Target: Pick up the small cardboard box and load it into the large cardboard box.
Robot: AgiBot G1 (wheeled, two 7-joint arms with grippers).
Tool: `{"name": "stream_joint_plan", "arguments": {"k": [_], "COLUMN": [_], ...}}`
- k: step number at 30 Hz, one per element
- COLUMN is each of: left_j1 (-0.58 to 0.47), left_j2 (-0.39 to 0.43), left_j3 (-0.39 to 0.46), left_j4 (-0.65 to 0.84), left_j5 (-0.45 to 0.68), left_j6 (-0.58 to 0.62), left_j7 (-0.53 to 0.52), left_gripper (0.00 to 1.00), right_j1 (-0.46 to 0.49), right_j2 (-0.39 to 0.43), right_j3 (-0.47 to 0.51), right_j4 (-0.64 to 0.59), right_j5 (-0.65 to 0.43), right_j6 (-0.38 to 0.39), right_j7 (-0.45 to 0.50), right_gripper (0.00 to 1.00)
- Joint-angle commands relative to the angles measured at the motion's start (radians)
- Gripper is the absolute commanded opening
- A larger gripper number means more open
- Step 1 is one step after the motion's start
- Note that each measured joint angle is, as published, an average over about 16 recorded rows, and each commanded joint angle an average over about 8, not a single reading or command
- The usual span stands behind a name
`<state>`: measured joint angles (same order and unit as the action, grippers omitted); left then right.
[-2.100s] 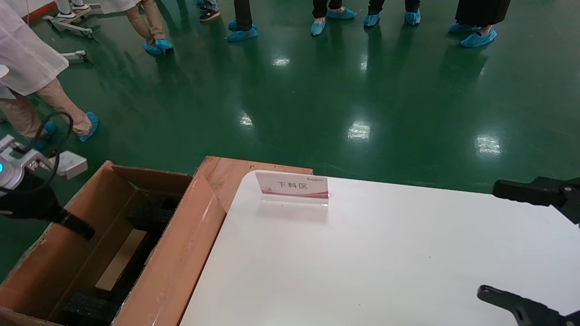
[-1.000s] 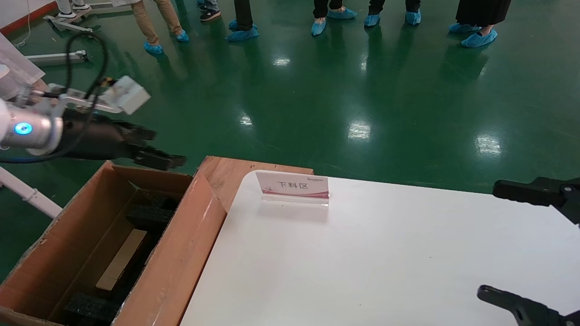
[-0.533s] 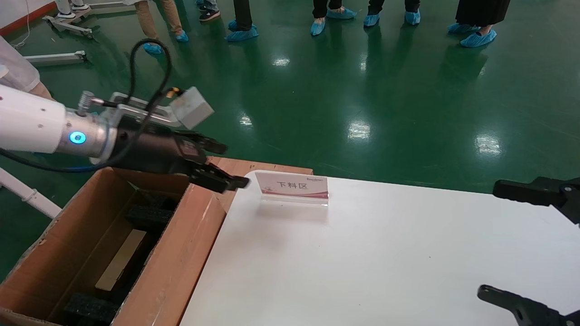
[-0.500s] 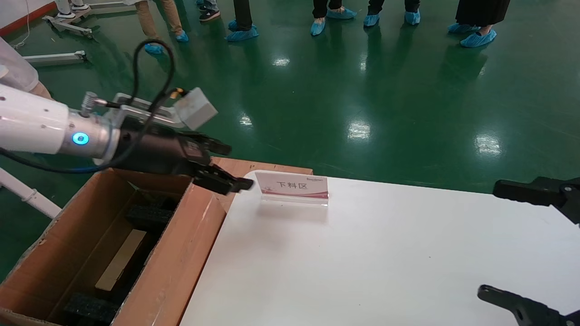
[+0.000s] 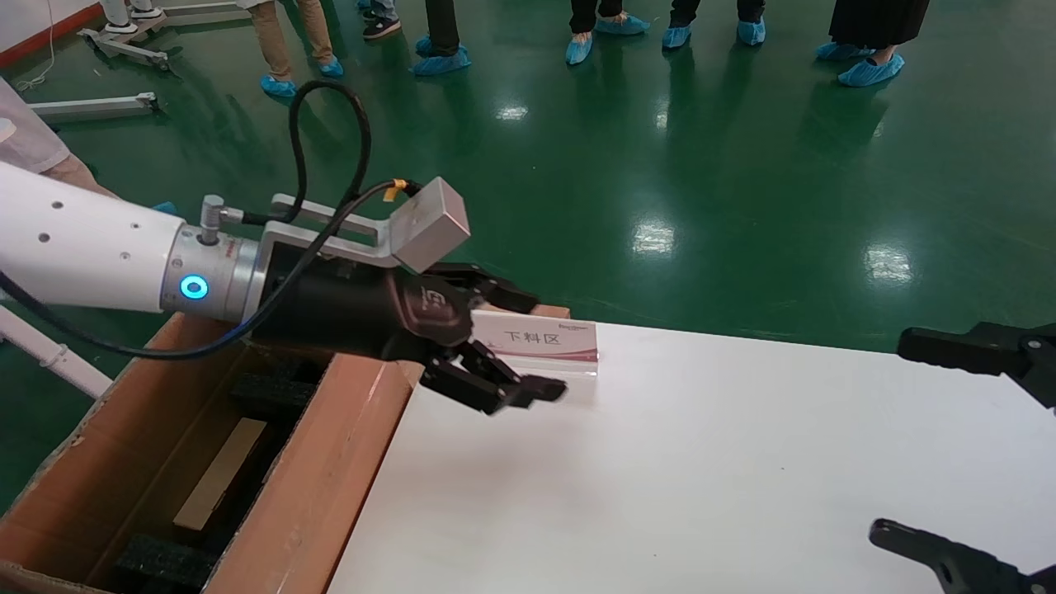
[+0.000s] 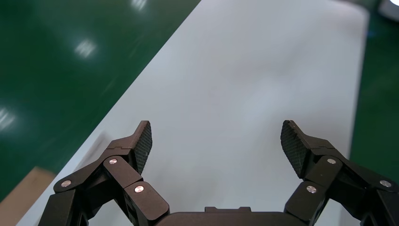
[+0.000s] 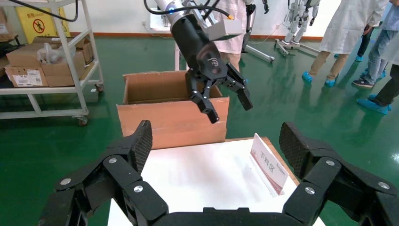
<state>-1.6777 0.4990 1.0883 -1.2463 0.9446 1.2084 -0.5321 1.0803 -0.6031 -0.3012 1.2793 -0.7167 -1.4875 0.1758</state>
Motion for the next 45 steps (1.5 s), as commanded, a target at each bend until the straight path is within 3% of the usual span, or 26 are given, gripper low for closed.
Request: {"name": "stream_joint_plan", "arguments": {"k": [1, 21, 27, 31, 45], "left_j1": [0.046, 0.51, 0.617, 0.647, 0.616], "left_j2": [0.009, 0.095, 0.114, 0.12, 0.114], "left_j3": [-0.062, -0.684, -0.829, -0.868, -0.826], "left_j4": [-0.003, -0.032, -0.038, -0.04, -0.039], "left_j5": [-0.016, -0.181, -0.218, -0.229, -0.22], "left_j6": [0.022, 0.243, 0.293, 0.306, 0.293], "left_j7": [0.026, 0.291, 0.347, 0.358, 0.347], "left_gripper": [1.0, 1.0, 1.0, 1.0, 1.0], "right_j1": [0.0, 0.0, 0.0, 0.0, 0.0], "right_j2": [0.0, 0.0, 0.001, 0.001, 0.001], "right_j3": [0.0, -0.001, -0.001, -0.001, -0.001], "right_j4": [0.0, 0.0, 0.0, 0.0, 0.0], "right_j5": [0.0, 0.001, 0.001, 0.001, 0.001], "right_j6": [0.0, 0.0, 0.001, 0.001, 0.001], "right_j7": [0.0, -0.001, -0.001, -0.001, -0.001], "right_gripper": [1.0, 1.0, 1.0, 1.0, 1.0]}}
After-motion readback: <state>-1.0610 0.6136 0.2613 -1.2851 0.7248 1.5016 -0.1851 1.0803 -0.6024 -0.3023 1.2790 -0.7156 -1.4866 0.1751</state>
